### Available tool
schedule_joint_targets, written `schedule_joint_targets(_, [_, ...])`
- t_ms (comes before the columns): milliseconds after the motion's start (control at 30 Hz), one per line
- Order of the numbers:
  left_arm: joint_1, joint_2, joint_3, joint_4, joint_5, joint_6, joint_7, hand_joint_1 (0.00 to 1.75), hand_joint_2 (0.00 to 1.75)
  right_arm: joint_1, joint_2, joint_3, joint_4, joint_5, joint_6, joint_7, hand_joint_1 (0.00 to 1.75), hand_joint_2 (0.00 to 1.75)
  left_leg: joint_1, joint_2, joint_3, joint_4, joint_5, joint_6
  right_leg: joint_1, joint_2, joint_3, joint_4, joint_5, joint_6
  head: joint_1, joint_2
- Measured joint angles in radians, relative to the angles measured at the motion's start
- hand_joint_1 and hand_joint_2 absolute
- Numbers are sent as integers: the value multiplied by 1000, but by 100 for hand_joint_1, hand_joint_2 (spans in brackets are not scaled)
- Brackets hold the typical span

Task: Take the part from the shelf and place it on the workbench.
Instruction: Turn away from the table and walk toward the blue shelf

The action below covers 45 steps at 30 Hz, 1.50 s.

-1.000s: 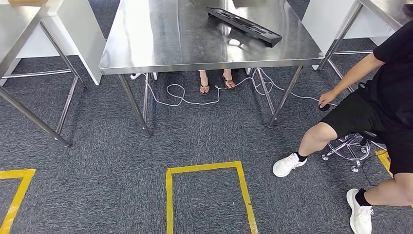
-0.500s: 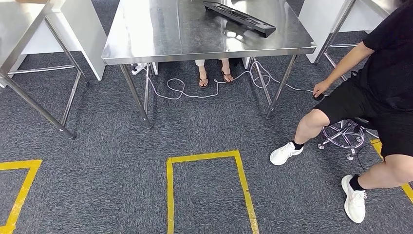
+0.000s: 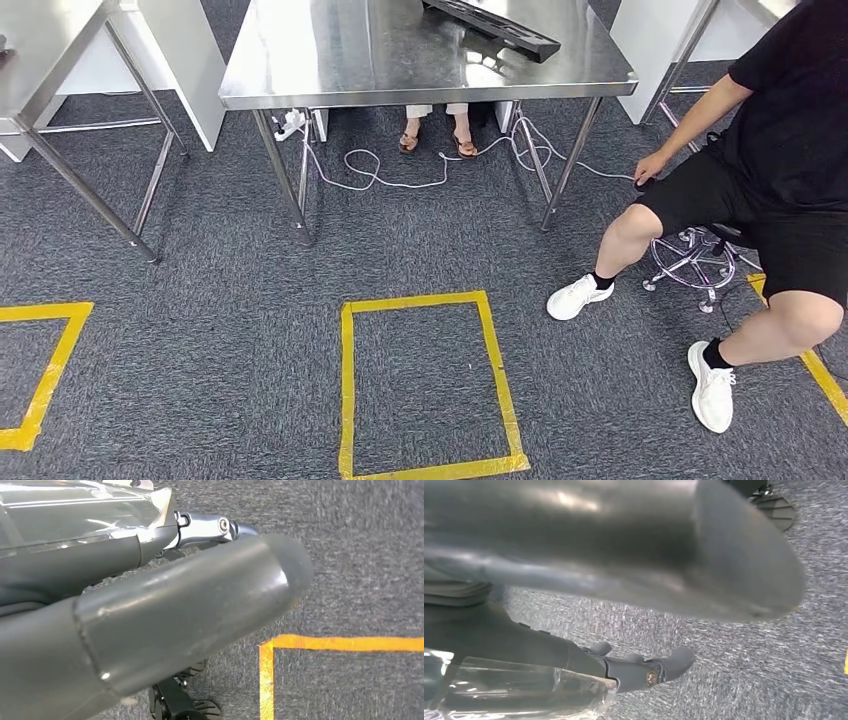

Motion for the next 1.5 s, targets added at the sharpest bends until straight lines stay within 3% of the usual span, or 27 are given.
schedule_joint_targets(67, [0,0,0,0,0,0,0,0,0,0,-1,0,2,0,-3,0,0,0,1,5,-22,-8,19,19,0,2,-17,18,-14,4,1,0])
schedule_joint_targets(133, [-1,0,0,0,0,0,0,0,0,2,-1,1,3,0,-4,0,0,0,3,10,-51,-13,44,37,-2,5,-48,93,-92,-7,6,0])
schedule_joint_targets(167, [-2,0,0,0,0,-1,0,0,0,3,0,2,3,0,-4,0,0,0,2,11,-68,-14,57,41,-3,7,-64,152,-139,-13,8,0])
schedule_joint_targets(200, [-1,0,0,0,0,-1,0,0,0,4,0,2,3,0,-4,0,0,0,2,12,-85,-13,70,41,-6,7,-75,213,-169,-11,9,0])
schedule_joint_targets(233, [-1,0,0,0,0,-1,-1,0,0,4,0,3,4,0,-3,0,0,0,1,14,-104,-13,83,39,-8,8,-76,261,-174,-2,10,0])
schedule_joint_targets(300, [-1,0,0,0,-4,2,-2,0,0,5,0,3,4,0,-3,0,0,0,2,18,-141,-12,110,32,-14,8,-48,290,-116,30,11,0])
schedule_joint_targets(333, [0,-1,0,0,-7,4,-4,0,0,5,0,3,4,0,-3,0,0,0,3,19,-156,-11,123,27,-16,8,-12,258,-84,41,11,0])
schedule_joint_targets(367, [0,-1,0,0,-10,7,-5,0,0,5,1,4,4,0,-3,-1,0,0,1,19,-168,-8,135,20,-17,8,47,192,-74,43,12,0])
schedule_joint_targets(433, [0,-1,0,-1,-13,11,-8,0,0,5,1,4,4,1,-3,-5,0,0,-3,20,-180,0,156,8,-13,10,161,22,-117,27,10,0])
schedule_joint_targets(467, [-1,-1,0,-1,-14,11,-9,0,0,5,2,5,4,2,-3,-8,0,0,-5,20,-184,3,165,5,-9,10,195,-35,-142,18,9,0])
schedule_joint_targets(533, [0,-1,0,-1,-17,11,-10,0,0,6,4,6,5,4,-3,-14,0,0,-1,20,-191,9,177,-2,-14,9,196,-55,-153,5,5,0])
schedule_joint_targets(600, [1,-1,0,-1,-19,12,-9,0,0,10,6,6,6,6,-3,-15,0,0,7,16,-207,49,136,-9,-20,4,184,-49,-141,-15,2,0])
schedule_joint_targets(667, [3,-1,0,-1,-19,15,-9,0,0,11,7,7,7,8,-3,-15,0,0,10,13,-239,161,46,-15,-14,-2,171,-48,-126,-36,1,0])
schedule_joint_targets(700, [3,-1,0,-1,-19,16,-9,0,0,11,7,7,7,9,-3,-15,0,0,10,12,-254,225,12,-17,-9,-4,162,-47,-120,-41,1,0])
schedule_joint_targets(733, [3,-1,0,-1,-20,17,-9,0,0,12,7,7,8,9,-2,-15,0,0,10,12,-258,268,-3,-17,-6,-4,154,-45,-115,-43,2,0])
schedule_joint_targets(767, [4,-1,0,-1,-20,18,-9,0,0,13,7,8,8,10,-2,-15,0,0,10,12,-244,275,2,-17,-3,-5,147,-43,-111,-43,1,0])
schedule_joint_targets(800, [4,-1,0,-1,-20,19,-9,0,0,14,7,8,8,10,-2,-15,0,0,10,12,-208,240,21,-14,-1,-4,142,-39,-108,-42,1,0])
schedule_joint_targets(867, [2,-1,0,-1,-20,20,-9,0,0,14,7,8,8,10,-2,-15,0,0,10,10,-112,107,48,-7,0,-4,133,-32,-106,-40,1,0])
schedule_joint_targets(933, [1,-1,-1,-1,-21,20,-9,0,0,11,7,8,8,11,-2,-15,0,0,4,7,-63,28,51,1,4,-4,127,-27,-103,-34,2,0])
schedule_joint_targets(1100, [1,0,-1,-1,-21,20,-9,0,0,9,6,13,8,11,-2,-16,0,0,-6,7,-69,8,57,2,13,-4,112,-26,-99,-25,4,0])
schedule_joint_targets(1233, [1,-1,-1,-1,-21,22,-9,0,0,9,6,14,8,12,-1,-16,0,0,-15,8,-76,8,62,11,11,-4,105,-27,-92,-12,4,0])
schedule_joint_targets(1500, [-1,-3,-1,-1,-24,27,0,0,0,9,4,15,8,12,10,-13,0,0,-20,8,-82,10,66,19,5,-3,100,-30,-85,-2,4,0])
